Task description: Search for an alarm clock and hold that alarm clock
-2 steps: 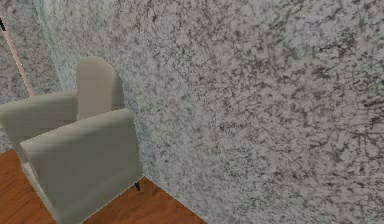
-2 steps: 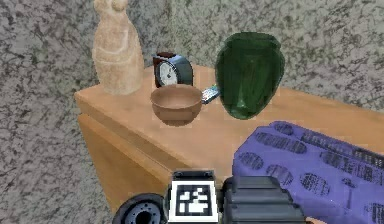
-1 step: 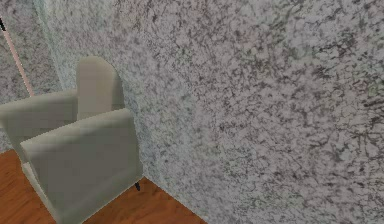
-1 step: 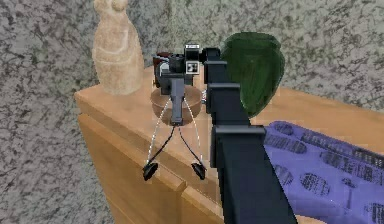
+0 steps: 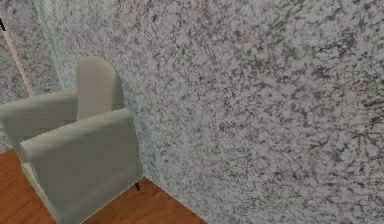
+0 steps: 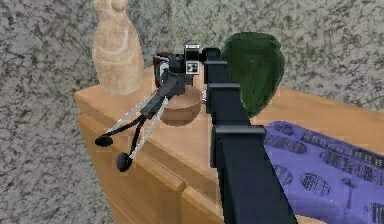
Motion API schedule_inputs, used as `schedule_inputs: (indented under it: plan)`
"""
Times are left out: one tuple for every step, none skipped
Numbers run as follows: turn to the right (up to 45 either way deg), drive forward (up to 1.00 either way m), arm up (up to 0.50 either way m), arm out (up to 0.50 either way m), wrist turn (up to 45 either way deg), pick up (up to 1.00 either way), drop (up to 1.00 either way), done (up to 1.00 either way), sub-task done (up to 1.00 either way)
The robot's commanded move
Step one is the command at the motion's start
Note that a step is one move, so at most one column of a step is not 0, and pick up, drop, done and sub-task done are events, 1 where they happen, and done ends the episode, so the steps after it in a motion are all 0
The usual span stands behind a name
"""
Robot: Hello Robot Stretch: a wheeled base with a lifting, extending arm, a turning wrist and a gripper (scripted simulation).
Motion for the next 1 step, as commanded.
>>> schedule_inputs:
  plan:
    - [0.0, 0.0, 0.0, 0.0, 45.0, 0.0, 0.0, 0.0, 0.0]
